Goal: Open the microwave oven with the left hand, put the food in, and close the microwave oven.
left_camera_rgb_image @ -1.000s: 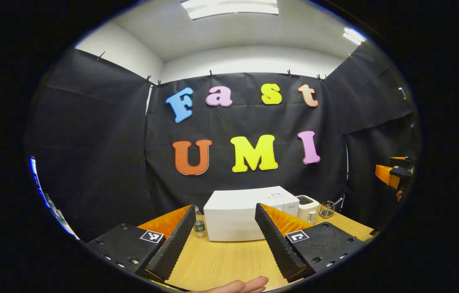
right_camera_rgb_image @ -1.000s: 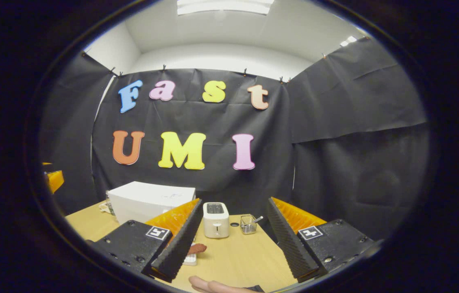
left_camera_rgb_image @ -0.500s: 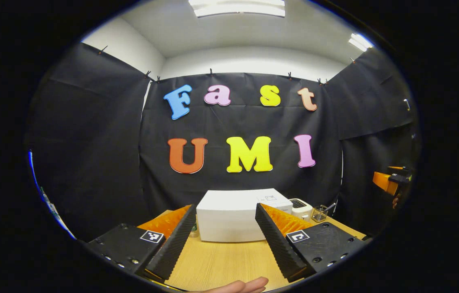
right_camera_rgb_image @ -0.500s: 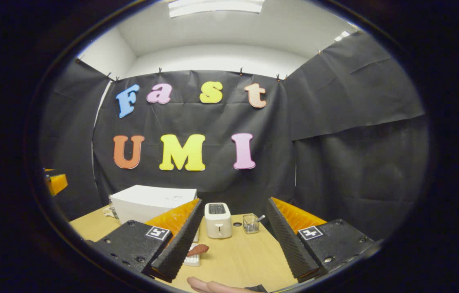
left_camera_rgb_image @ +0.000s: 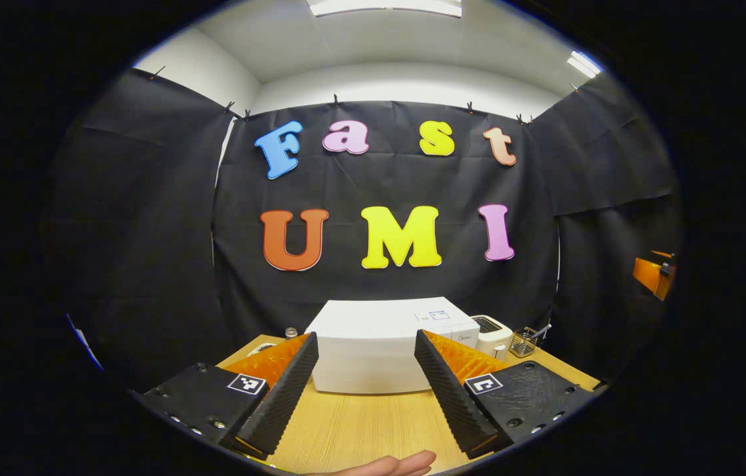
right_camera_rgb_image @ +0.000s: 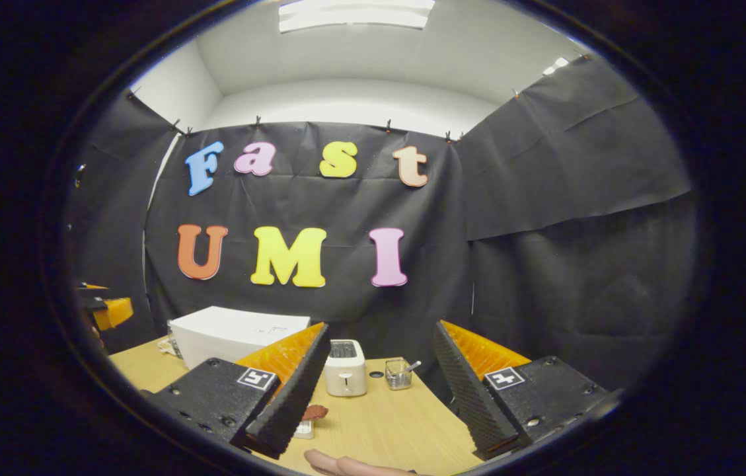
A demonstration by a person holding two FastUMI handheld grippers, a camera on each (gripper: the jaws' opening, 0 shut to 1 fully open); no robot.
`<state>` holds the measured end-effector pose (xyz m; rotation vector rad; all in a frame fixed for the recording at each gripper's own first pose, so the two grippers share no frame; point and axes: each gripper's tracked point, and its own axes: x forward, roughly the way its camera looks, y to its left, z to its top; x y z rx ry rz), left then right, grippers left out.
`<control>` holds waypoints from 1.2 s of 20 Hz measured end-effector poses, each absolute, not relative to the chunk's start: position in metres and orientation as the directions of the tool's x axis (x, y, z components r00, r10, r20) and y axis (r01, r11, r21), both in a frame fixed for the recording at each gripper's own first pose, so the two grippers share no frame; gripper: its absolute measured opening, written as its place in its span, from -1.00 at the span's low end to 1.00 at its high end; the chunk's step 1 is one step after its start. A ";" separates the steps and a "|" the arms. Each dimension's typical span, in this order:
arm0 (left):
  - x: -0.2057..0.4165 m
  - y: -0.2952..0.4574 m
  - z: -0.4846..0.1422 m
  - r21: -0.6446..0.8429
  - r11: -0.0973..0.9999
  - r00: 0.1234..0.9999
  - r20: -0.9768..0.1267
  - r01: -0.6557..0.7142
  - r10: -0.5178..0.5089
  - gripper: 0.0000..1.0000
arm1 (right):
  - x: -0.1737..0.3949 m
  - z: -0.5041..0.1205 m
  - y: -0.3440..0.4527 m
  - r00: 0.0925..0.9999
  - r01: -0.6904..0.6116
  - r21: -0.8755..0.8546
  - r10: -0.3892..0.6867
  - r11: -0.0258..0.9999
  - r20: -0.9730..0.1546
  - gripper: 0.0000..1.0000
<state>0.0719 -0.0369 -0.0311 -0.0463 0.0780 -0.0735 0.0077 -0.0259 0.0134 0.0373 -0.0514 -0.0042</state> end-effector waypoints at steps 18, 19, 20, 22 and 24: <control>0.201 -0.170 -0.169 -0.061 0.975 0.963 -0.156 0.212 -0.219 0.86 | 0.023 0.006 -0.052 0.999 -0.009 0.040 0.007 0.999 0.046 0.99; 0.208 -0.177 -0.177 -0.054 0.977 0.965 -0.154 0.206 -0.212 0.86 | 0.023 0.007 -0.055 0.999 -0.009 0.045 0.007 0.999 0.047 0.99; 0.214 -0.185 -0.186 -0.058 0.977 0.964 -0.161 0.206 -0.212 0.86 | 0.023 0.008 -0.058 0.999 -0.007 0.049 0.004 0.999 0.051 0.99; 0.224 -0.198 -0.209 -0.074 0.979 0.960 -0.197 0.188 -0.199 0.85 | 0.022 0.010 -0.061 0.998 -0.006 0.056 0.002 0.998 0.060 0.99; 0.236 -0.207 -0.226 -0.095 0.979 0.954 -0.226 0.179 -0.196 0.72 | 0.024 0.010 -0.064 0.998 -0.005 0.057 0.001 0.998 0.062 0.99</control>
